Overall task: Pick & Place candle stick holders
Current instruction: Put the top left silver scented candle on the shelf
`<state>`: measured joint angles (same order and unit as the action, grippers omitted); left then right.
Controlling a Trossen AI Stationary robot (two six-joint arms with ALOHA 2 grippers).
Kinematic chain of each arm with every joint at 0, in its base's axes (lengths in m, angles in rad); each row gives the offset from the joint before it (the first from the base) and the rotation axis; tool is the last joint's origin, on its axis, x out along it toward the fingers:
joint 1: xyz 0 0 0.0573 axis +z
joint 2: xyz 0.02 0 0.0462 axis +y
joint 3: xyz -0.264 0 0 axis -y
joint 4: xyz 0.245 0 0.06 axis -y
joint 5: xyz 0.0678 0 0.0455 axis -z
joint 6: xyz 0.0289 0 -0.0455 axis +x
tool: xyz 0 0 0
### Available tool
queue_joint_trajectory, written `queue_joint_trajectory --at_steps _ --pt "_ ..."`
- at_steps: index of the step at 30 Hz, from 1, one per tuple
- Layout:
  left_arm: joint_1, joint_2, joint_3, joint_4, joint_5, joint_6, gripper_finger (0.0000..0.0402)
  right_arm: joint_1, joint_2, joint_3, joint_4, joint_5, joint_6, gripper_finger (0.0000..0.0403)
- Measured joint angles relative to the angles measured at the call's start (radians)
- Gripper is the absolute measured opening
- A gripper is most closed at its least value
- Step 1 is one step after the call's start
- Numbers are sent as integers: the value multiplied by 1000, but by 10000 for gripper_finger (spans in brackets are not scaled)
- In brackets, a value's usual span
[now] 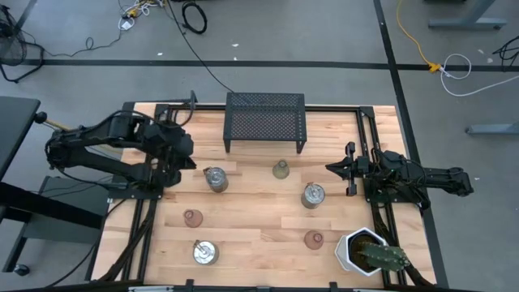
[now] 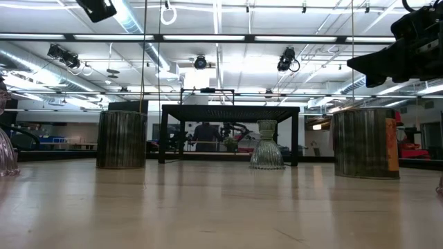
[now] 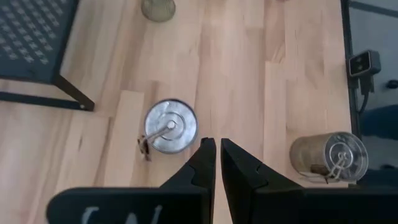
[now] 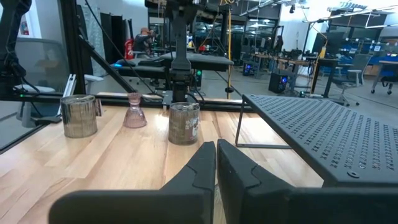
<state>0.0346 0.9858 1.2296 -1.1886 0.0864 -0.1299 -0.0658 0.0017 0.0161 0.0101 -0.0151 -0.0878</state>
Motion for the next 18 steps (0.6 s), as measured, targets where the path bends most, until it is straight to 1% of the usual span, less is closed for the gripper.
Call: queue_joint_trajectory --at_steps 4,9,13,18 --pt "0 0 -37 11 12 -63 30 0 0 0 0 0 0 20" --pt "-23 0 -60 13 31 -69 30 0 0 0 0 0 0 20" --pt "-49 7 -61 12 27 -86 30 0 0 0 0 0 0 20" --pt "-93 8 -61 11 14 -160 30 0 0 0 0 0 0 20"
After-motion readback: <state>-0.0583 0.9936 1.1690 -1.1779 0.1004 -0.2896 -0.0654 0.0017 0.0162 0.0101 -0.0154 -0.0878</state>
